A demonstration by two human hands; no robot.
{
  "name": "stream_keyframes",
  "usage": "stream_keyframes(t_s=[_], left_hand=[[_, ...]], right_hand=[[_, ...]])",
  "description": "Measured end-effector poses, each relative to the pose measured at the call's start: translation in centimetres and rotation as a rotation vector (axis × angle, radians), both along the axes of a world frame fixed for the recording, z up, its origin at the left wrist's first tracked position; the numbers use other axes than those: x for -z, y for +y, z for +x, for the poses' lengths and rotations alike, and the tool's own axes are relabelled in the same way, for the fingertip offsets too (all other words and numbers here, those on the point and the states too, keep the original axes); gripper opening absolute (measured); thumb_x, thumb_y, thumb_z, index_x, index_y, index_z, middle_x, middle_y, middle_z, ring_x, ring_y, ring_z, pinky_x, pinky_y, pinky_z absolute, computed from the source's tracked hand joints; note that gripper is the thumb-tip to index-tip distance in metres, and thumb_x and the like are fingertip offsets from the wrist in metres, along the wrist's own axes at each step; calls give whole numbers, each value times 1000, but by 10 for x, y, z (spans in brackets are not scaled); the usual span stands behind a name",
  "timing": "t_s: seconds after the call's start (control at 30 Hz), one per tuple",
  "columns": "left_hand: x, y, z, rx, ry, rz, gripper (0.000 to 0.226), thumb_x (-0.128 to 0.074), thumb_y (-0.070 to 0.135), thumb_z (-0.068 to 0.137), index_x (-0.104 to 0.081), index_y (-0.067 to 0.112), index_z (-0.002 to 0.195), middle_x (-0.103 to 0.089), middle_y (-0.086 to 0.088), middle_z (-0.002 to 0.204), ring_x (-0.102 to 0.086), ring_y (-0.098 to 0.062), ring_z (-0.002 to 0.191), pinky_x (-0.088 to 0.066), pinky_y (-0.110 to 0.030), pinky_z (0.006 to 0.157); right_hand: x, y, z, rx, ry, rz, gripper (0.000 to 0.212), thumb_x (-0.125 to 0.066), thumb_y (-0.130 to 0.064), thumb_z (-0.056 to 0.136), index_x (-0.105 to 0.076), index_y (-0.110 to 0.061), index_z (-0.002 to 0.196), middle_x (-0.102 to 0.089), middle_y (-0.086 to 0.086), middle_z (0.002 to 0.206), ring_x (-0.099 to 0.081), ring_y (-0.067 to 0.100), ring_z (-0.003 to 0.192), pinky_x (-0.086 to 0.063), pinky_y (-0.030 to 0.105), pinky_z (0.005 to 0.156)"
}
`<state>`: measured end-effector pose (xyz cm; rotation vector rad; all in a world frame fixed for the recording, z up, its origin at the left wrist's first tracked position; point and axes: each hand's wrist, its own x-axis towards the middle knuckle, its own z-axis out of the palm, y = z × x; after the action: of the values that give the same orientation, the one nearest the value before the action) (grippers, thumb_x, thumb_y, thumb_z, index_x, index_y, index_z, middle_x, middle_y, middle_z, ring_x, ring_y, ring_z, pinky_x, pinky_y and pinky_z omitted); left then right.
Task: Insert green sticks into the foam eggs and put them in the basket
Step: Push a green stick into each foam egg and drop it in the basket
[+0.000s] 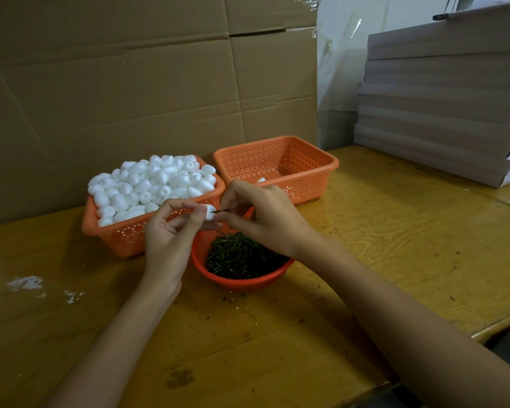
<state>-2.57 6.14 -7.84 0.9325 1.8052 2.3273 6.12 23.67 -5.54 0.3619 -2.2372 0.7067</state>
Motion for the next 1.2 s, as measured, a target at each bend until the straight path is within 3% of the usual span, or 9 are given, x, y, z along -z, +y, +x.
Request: stream_keyframes(t_s=[0.23, 0.53, 0.87, 1.2], left_hand=[[-1, 1, 3, 11, 4, 5, 22, -79, 28, 85, -66, 16, 97, -82, -10, 89, -81, -23, 79, -60, -18, 78], [-1, 0, 3, 33, 8, -12, 20, -79, 25, 88, -67, 16, 101, -82, -13, 93, -81, -31, 82, -59, -22, 86], [-2, 0, 3, 0, -16, -6, 21, -81, 24, 86, -68, 16, 101, -82, -13, 96, -81, -29, 86, -62, -26, 82], [0, 1, 4, 5, 21, -18, 20, -83, 22, 85, -69, 15, 97, -82, -12, 96, -81, -31, 87, -61, -25, 83]], right_hand=[[-3, -2, 3, 64, -7, 73, 13, -79, -23, 94, -69, -15, 98, -76, -8, 90, -73, 7, 84, -58, 38, 70], [-9, -5, 11, 197, -10, 198, 13, -73, -32, 97, -79, -20, 101, -78, -6, 91, -72, 14, 81, -56, 40, 69], [-8, -5, 9, 172, 27, 180, 11, -74, -18, 95, -76, -15, 106, -79, -7, 98, -75, 14, 88, -58, 39, 71], [-5, -7, 8, 232, -22, 218, 11, -71, -24, 96, -72, -17, 105, -76, -2, 90, -72, 23, 82, -55, 44, 67]])
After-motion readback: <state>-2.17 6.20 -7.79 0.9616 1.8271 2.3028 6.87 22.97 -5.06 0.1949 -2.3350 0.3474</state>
